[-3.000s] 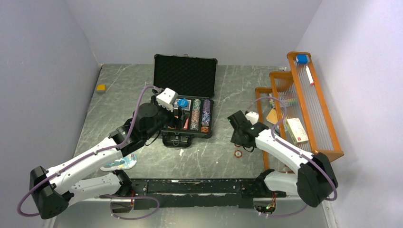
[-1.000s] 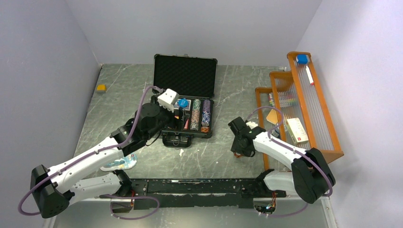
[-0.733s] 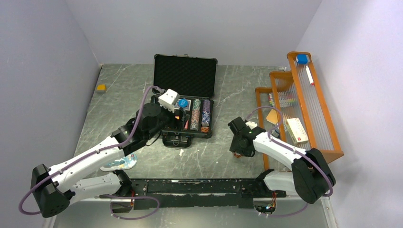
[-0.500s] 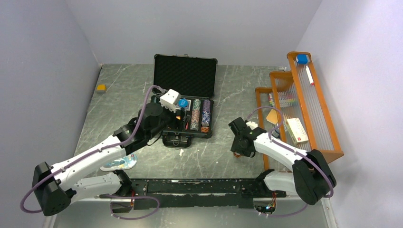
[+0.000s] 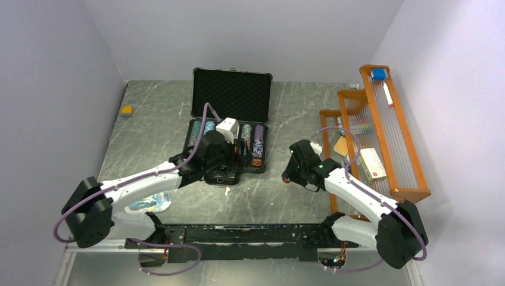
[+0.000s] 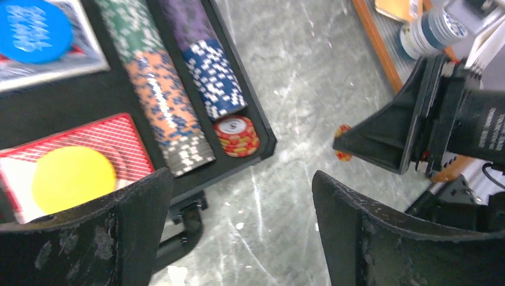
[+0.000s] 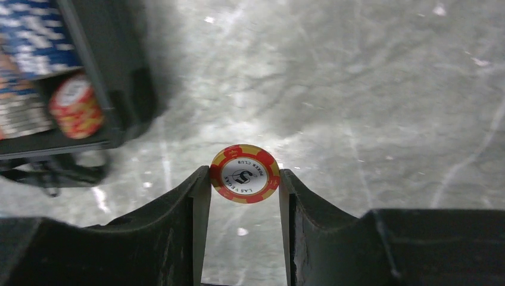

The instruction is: Pack up texas hold em set

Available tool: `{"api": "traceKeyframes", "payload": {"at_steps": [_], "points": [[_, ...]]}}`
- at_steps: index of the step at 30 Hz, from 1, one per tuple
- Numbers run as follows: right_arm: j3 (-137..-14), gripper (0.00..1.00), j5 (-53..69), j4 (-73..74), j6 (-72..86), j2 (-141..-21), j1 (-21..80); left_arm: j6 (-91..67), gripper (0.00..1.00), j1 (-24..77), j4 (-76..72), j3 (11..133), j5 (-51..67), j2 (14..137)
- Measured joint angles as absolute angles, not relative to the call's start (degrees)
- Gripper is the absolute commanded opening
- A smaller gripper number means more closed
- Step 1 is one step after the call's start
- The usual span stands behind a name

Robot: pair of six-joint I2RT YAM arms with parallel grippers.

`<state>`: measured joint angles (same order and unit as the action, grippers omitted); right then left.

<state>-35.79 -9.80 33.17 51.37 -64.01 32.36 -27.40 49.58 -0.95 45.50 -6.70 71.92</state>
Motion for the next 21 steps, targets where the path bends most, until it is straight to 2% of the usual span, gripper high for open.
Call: {"api": "traceKeyframes", "payload": {"at_steps": [5,14,21], "points": [[-36.8,0.38,-6.3,27.4,53.4,-62.3,32.4,-32.9,0.76,49.6,-7.8,43.0,0.3,77.3],[-39.8,0.38,0.9,19.3,56.4,-63.2,32.4,-40.8,0.72,49.7,-22.6,41.1,8.4,85.3],[-39.8,0.38,4.8,15.9,58.2,-63.3,32.4,-43.7,0.54,50.9,-28.1,41.1,9.3,88.7]]}}
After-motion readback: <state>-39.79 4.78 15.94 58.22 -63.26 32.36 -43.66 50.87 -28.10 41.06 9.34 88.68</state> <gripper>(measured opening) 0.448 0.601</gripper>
